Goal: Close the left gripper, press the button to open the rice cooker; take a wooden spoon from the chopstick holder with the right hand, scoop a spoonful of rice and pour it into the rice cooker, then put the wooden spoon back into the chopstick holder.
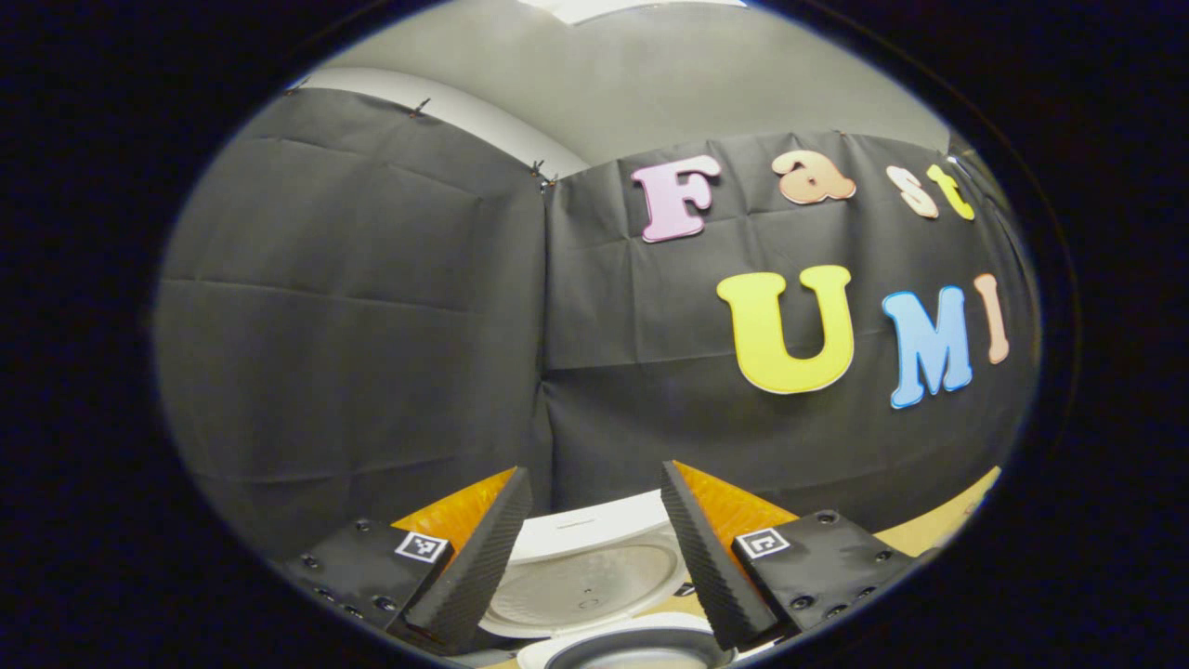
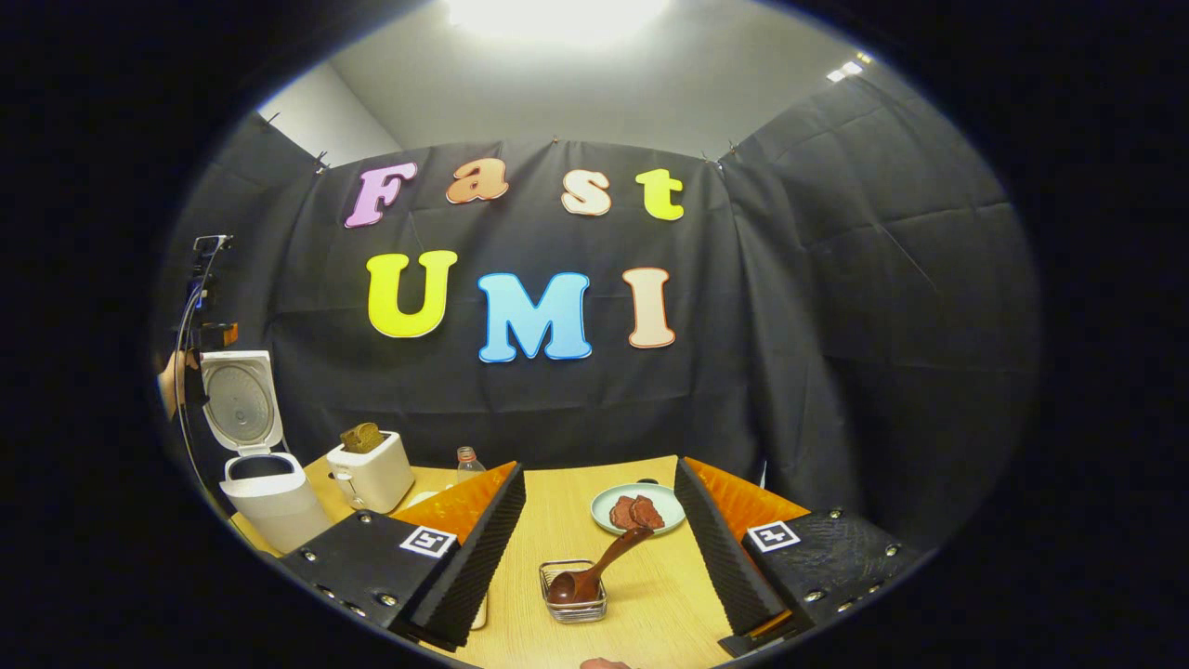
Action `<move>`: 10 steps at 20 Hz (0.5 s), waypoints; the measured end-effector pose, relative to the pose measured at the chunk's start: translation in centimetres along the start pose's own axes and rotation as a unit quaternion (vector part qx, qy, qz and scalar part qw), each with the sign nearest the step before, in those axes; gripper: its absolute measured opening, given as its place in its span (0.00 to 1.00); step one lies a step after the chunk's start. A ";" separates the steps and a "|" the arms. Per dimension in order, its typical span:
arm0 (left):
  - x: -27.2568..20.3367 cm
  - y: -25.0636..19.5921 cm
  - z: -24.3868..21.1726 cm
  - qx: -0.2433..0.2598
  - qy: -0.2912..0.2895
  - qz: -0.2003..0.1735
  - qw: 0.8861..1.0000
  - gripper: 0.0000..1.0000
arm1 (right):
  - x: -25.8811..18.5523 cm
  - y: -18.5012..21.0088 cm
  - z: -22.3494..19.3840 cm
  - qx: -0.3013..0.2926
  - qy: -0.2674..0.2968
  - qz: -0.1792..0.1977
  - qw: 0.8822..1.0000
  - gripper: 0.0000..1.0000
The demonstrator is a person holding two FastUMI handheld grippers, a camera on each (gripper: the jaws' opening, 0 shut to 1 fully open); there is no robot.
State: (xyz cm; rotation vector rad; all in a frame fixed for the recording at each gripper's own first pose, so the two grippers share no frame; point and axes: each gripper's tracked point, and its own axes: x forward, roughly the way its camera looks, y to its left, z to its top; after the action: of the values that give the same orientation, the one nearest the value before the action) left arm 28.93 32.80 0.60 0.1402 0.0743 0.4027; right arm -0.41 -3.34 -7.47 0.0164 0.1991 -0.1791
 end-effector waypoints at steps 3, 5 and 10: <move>2.6 0.8 -0.5 -0.013 0.009 0.010 1.000 0.99 | -0.3 0.1 0.0 -0.007 0.001 -0.006 1.000 0.98; 4.0 1.0 -1.3 -0.025 0.023 0.011 0.999 0.97 | -0.6 0.3 -0.2 -0.009 0.005 -0.003 1.000 0.98; 6.1 2.1 -5.1 -0.024 0.091 0.031 0.995 0.99 | -0.9 0.9 -0.2 -0.019 0.002 0.007 1.000 0.98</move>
State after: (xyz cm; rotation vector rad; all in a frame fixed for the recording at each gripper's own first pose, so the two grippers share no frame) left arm 33.26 37.74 -4.40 0.0576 0.2396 0.4776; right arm -1.14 -2.33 -7.47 -0.0197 0.2061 -0.1623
